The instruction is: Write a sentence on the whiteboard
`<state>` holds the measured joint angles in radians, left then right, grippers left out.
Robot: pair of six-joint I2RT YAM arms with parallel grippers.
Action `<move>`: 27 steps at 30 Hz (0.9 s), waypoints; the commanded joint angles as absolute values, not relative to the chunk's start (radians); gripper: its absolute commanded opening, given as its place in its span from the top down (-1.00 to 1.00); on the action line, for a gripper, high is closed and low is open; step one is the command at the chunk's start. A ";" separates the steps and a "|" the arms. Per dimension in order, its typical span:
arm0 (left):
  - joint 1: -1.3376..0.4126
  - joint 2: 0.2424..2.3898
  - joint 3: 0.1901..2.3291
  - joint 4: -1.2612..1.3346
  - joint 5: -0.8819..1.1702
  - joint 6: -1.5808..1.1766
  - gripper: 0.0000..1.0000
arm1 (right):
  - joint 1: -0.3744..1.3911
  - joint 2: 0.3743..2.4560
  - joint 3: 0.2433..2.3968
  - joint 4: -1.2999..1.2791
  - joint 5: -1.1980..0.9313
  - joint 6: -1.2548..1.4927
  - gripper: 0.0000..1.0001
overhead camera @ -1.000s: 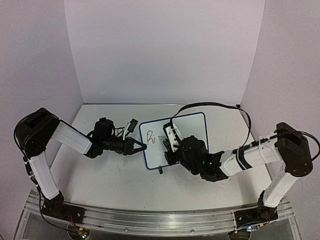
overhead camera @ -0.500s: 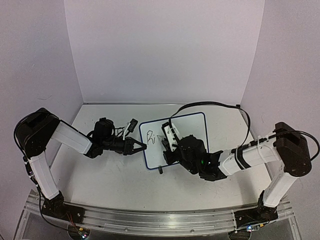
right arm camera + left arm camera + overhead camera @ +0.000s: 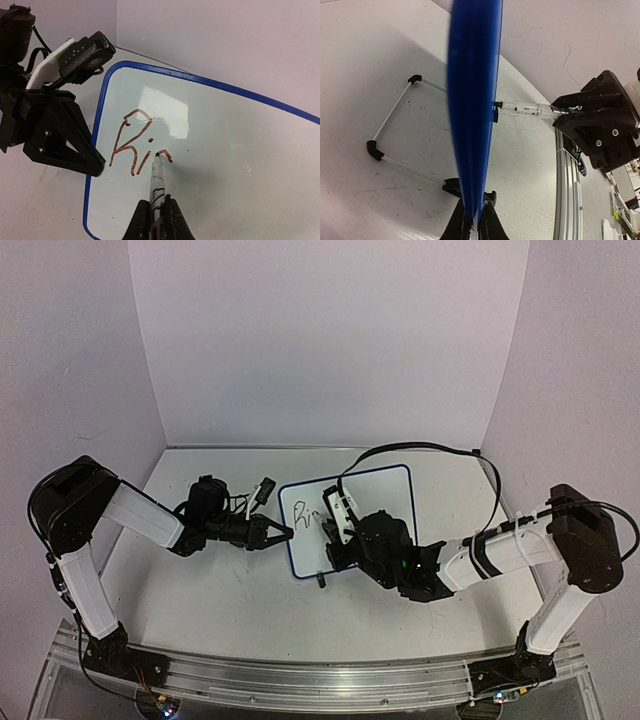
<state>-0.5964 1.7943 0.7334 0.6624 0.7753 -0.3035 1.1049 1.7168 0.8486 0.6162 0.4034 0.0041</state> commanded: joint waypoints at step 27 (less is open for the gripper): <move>-0.593 1.776 0.740 0.575 0.713 -0.278 1.00 | 1.100 1.672 0.818 0.555 0.469 0.044 1.00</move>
